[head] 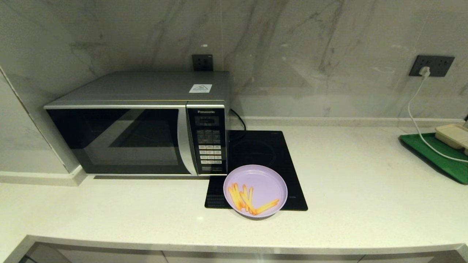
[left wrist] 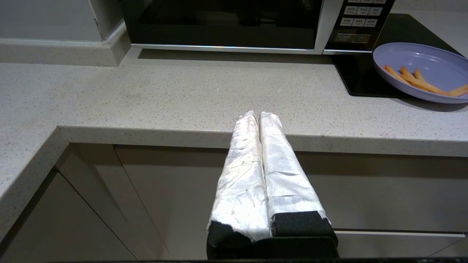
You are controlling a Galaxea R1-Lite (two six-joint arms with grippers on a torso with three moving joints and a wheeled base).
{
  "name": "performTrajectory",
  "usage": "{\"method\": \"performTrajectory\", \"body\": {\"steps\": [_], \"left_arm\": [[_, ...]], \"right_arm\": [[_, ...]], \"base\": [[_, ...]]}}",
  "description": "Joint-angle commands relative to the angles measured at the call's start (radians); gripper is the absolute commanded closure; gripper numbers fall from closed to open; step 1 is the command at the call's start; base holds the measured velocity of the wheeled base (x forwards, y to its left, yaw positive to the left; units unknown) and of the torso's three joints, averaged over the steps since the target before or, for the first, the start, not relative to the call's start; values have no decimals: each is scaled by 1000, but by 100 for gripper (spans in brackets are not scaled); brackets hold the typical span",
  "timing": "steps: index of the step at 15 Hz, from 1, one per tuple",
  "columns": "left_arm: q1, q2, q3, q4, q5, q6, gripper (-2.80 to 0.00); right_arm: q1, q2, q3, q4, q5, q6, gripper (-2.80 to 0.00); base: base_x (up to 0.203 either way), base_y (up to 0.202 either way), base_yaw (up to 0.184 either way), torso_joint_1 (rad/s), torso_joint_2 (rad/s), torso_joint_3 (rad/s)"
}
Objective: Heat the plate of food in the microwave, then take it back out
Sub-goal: Open the microwave oven
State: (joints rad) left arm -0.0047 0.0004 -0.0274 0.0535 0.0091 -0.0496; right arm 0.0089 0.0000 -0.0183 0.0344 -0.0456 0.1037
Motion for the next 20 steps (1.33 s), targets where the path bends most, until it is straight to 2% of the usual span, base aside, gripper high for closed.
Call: {"method": "performTrajectory", "body": {"steps": [1, 10, 12, 13, 14, 17, 18, 20], "left_arm": [[0, -2, 0, 3, 0, 1, 0], [0, -2, -16, 27, 0, 11, 0], [0, 8, -81, 71, -25, 22, 0], [0, 36, -167, 124, -63, 22, 0], [-2, 91, -275, 185, -118, 19, -280], [-51, 373, -513, 269, -273, 1, -280], [-94, 479, -574, 273, -327, -19, -280], [-214, 684, -633, 202, -439, -100, -280]], "right_arm": [[0, 0, 1, -2, 0, -1, 0], [0, 0, 1, -2, 0, -1, 0], [0, 0, 1, -2, 0, -1, 0], [0, 0, 1, -2, 0, -1, 0], [0, 0, 1, -2, 0, -1, 0], [0, 0, 1, -2, 0, -1, 0], [0, 0, 1, -2, 0, -1, 0], [0, 0, 1, -2, 0, -1, 0]], "base": [[0, 0, 0, 0, 0, 0], [0, 0, 0, 0, 0, 0], [0, 0, 0, 0, 0, 0], [0, 0, 0, 0, 0, 0], [0, 0, 0, 0, 0, 0], [0, 0, 0, 0, 0, 0], [0, 0, 0, 0, 0, 0], [0, 0, 0, 0, 0, 0]]}}
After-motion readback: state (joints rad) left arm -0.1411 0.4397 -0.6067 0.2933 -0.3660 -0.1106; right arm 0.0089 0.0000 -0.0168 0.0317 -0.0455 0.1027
